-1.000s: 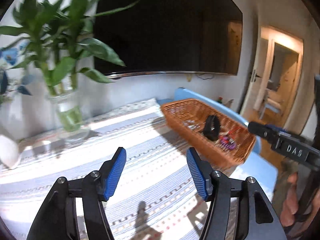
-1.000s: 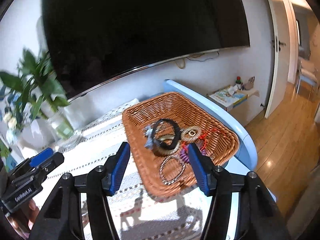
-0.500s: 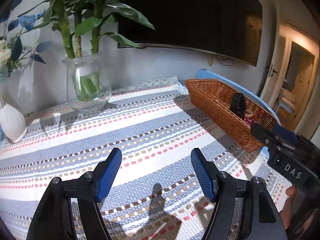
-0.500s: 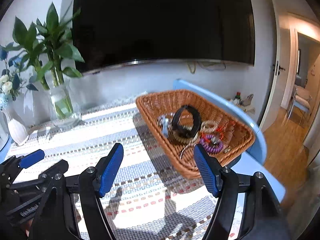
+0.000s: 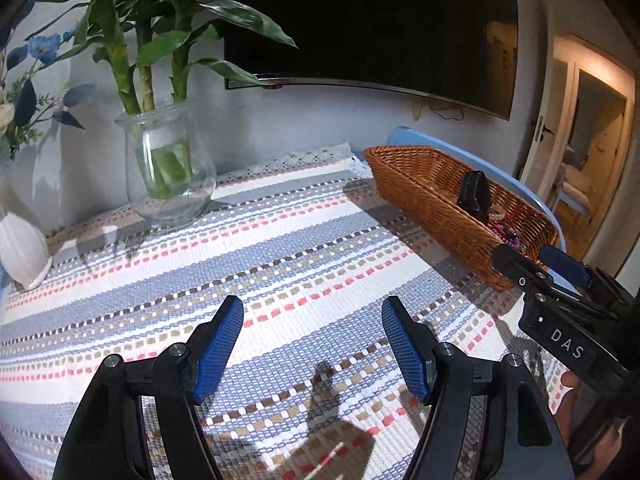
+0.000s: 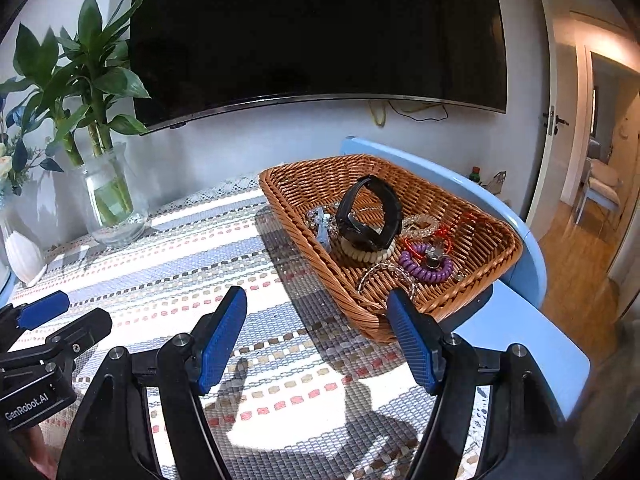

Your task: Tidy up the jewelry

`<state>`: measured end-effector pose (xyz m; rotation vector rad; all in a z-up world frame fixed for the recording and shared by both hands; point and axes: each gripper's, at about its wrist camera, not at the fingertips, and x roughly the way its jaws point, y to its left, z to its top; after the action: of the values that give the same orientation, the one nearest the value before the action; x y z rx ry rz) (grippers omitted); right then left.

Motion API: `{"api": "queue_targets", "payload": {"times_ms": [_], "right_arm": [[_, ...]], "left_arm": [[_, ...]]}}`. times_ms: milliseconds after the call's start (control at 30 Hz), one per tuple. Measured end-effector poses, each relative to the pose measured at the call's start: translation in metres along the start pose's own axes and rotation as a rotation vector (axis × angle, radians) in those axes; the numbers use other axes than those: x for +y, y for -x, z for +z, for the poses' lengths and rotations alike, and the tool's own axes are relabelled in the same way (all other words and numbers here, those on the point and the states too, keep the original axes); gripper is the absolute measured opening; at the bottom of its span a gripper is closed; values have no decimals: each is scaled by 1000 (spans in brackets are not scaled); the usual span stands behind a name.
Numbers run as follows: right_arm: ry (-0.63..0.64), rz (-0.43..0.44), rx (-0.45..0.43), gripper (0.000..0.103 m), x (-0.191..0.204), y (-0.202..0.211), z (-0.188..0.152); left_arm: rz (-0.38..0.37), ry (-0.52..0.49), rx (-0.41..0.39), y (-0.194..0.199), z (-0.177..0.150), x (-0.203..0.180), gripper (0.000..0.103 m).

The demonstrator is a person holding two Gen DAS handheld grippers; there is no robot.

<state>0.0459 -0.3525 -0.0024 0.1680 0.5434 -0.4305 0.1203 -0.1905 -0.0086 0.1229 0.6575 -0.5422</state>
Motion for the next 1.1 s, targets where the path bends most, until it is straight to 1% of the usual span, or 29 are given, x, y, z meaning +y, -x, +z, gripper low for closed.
{"api": "queue_targets", "payload": {"times_ms": [100, 300, 433, 533, 867, 1033, 1100], "right_arm": [[14, -2, -25, 75, 3, 4, -1], [40, -7, -48, 75, 8, 7, -2], [37, -4, -40, 76, 7, 6, -2], [34, 2, -28, 78, 7, 4, -2], [38, 0, -25, 79, 8, 0, -2], [36, 1, -24, 79, 8, 0, -2], [35, 4, -22, 79, 8, 1, -3]], "left_arm": [[-3, 10, -2, 1, 0, 2, 73], [-3, 36, -3, 1, 1, 7, 73], [-1, 31, -3, 2, 1, 6, 73], [5, 24, -19, 5, 1, 4, 73], [6, 41, -18, 5, 1, 8, 73], [22, 41, -26, 6, 1, 9, 73], [40, 41, -48, 9, 1, 10, 73]]}}
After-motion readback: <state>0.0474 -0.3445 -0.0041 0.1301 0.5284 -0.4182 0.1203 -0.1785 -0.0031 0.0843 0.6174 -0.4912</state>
